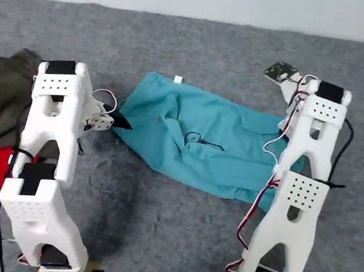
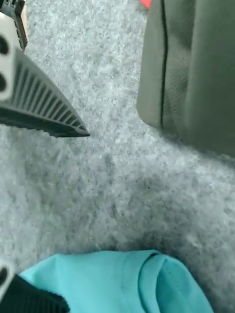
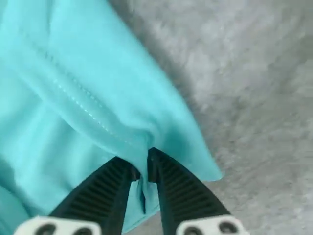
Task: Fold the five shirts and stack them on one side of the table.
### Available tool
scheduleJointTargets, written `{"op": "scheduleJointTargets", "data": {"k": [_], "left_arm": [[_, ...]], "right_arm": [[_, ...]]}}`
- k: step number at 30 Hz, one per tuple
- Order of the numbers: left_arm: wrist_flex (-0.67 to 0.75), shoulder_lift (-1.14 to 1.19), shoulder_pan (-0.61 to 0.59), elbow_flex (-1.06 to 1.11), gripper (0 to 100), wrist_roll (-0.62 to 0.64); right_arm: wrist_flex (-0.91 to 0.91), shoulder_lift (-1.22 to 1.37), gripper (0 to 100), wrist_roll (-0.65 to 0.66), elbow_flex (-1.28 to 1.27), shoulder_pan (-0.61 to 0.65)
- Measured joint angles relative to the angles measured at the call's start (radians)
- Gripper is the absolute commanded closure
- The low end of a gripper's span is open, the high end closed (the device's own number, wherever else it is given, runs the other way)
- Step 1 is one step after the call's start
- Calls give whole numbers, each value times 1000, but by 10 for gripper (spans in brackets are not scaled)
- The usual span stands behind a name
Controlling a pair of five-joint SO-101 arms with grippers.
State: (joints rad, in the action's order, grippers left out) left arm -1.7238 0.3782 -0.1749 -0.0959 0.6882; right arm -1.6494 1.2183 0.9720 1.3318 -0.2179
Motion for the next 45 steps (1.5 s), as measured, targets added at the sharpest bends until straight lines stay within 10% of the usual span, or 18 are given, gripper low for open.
{"op": "scheduleJointTargets", "data": {"k": [24,34,45], "left_arm": [[0,0,0,84,545,0],[0,-97,38,94,545,0],[0,49,184,-293,545,0]], "right_arm": [[339,110,841,-218,253,-63],[-75,110,842,-91,305,-18],[-107,-31,839,-41,207,-14]]}}
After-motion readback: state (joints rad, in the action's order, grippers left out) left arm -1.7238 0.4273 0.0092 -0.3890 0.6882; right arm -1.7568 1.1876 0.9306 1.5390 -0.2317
